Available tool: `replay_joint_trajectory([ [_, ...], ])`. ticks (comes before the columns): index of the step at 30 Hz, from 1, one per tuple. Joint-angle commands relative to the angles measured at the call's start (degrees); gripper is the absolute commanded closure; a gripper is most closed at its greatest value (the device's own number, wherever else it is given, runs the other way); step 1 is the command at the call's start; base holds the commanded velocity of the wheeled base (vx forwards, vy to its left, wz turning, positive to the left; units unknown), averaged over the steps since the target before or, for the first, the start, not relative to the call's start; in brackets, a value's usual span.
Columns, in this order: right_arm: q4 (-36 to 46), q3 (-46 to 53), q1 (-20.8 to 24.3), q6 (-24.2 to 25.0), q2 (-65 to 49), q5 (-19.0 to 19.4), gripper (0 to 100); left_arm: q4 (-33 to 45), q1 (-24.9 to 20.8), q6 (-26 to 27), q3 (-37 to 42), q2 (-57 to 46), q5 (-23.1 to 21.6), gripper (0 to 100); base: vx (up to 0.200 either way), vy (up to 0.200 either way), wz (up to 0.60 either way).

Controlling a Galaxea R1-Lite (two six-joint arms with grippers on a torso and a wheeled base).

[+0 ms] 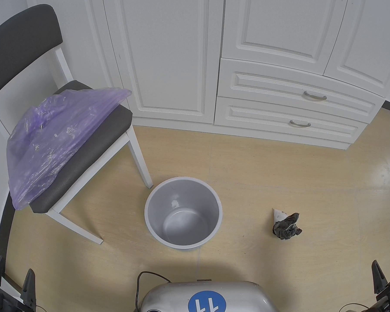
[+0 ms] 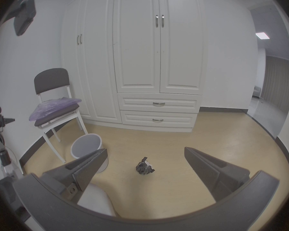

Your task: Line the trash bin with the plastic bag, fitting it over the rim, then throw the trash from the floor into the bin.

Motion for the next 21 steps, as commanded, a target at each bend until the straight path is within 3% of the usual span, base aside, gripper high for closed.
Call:
replay_joint_trajectory([
  [1, -0.09, 1.01, 0.04, 0.50, -0.93, -0.50, 0, -0.13, 0.02, -0.41, 0.99, -0.93, 0.54, 0, 0.000, 0.000, 0.00],
  [3, -1.40, 0.40, 0.04, -0.46, -0.93, -0.33, 0, -2.50, -0.07, 1.52, -0.16, -0.93, 0.36, 0, 0.000, 0.000, 0.00],
  [5, -8.17, -4.26, 0.13, -1.25, -0.40, 2.84, 0, -7.95, -0.42, 1.96, -6.48, 0.39, -2.01, 0, 0.000, 0.000, 0.00],
  [8, -8.87, -9.89, -0.58, -2.40, 4.17, 8.90, 0, -6.45, -0.95, 4.25, -10.88, 5.23, -5.26, 0, 0.000, 0.000, 0.00],
  [11, -7.12, -11.56, -1.54, -2.22, 11.91, 9.69, 0, -3.73, -0.77, 10.75, -12.37, 9.44, -4.21, 0, 0.000, 0.000, 0.00],
  [16, -9.14, -18.41, -2.07, -0.99, 30.71, 7.06, 0, -2.94, 0.28, 22.62, -15.89, 25.09, 7.66, 0, 0.000, 0.000, 0.00],
  [18, -9.23, -21.58, -2.07, -2.22, 34.49, 4.07, 0, -3.03, 0.63, 26.13, -15.89, 27.81, 11.35, 0, 0.000, 0.000, 0.00],
  [20, -9.23, -21.84, -2.07, -2.40, 34.76, 3.80, 0, -3.03, 0.63, 26.31, -15.89, 27.99, 11.61, 0, 0.000, 0.000, 0.00],
  [21, -9.31, -24.92, -1.46, -5.65, 38.45, 0.90, 0, -2.94, 0.90, 29.74, -16.15, 30.80, 14.69, 0, 0.000, 0.000, 0.00],
])
